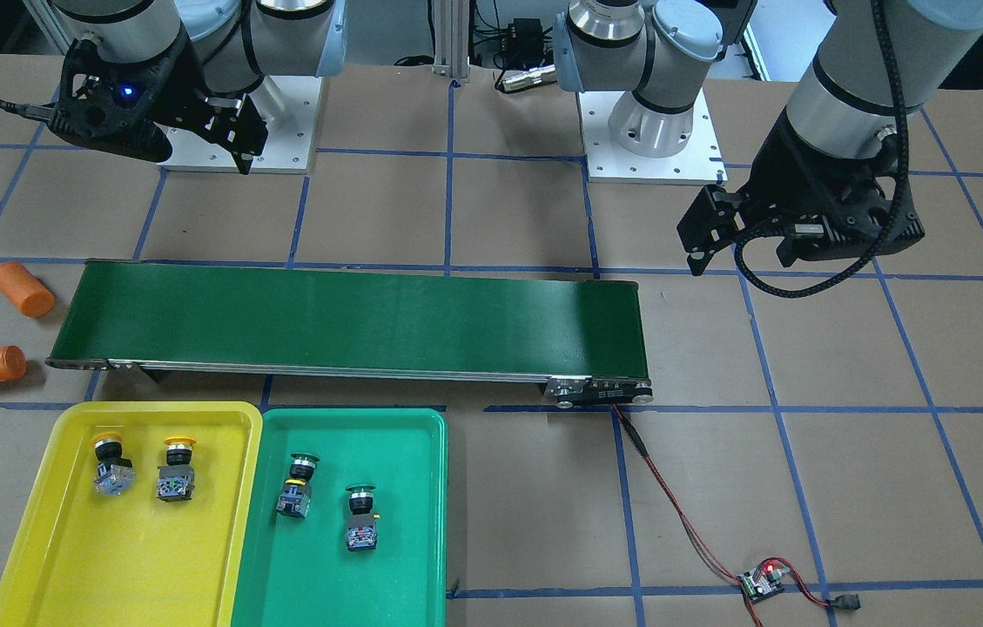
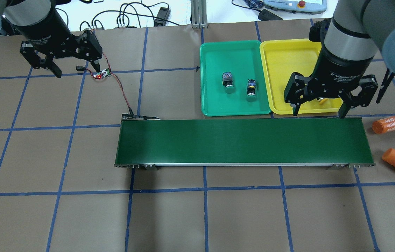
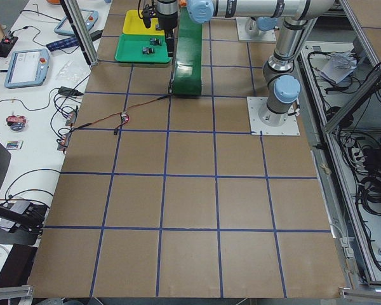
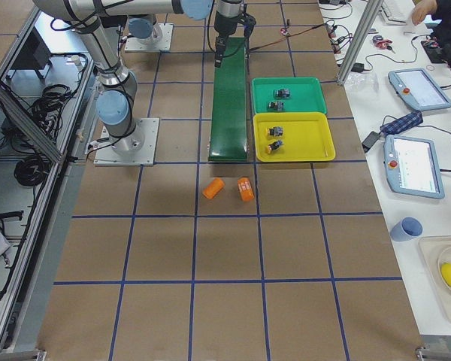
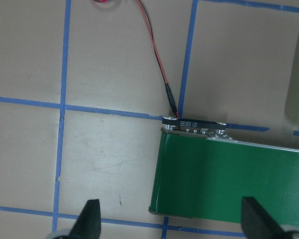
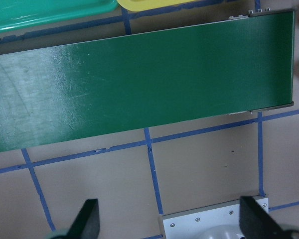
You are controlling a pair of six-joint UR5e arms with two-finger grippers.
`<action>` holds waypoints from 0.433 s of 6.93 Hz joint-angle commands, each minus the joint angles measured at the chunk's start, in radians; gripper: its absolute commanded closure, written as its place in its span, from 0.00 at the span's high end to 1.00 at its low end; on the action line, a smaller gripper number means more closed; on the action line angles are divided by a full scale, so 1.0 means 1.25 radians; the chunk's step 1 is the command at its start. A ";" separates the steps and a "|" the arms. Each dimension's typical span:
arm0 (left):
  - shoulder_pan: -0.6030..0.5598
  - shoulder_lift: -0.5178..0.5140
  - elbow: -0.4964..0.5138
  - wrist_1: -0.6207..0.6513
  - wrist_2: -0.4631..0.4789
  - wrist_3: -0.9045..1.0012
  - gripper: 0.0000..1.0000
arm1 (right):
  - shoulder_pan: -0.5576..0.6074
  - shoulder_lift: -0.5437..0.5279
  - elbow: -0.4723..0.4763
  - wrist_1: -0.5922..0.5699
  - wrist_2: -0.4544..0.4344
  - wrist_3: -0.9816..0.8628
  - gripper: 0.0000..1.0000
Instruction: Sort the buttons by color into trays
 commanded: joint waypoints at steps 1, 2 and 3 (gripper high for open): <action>0.000 -0.001 0.000 0.001 0.001 0.000 1.00 | -0.003 -0.024 0.027 -0.006 0.010 -0.005 1.00; 0.000 -0.001 0.000 0.002 0.001 0.000 1.00 | -0.003 -0.024 0.019 -0.010 0.018 -0.005 1.00; 0.000 -0.001 0.001 0.002 0.000 0.000 1.00 | -0.011 -0.021 0.016 -0.024 0.015 -0.010 1.00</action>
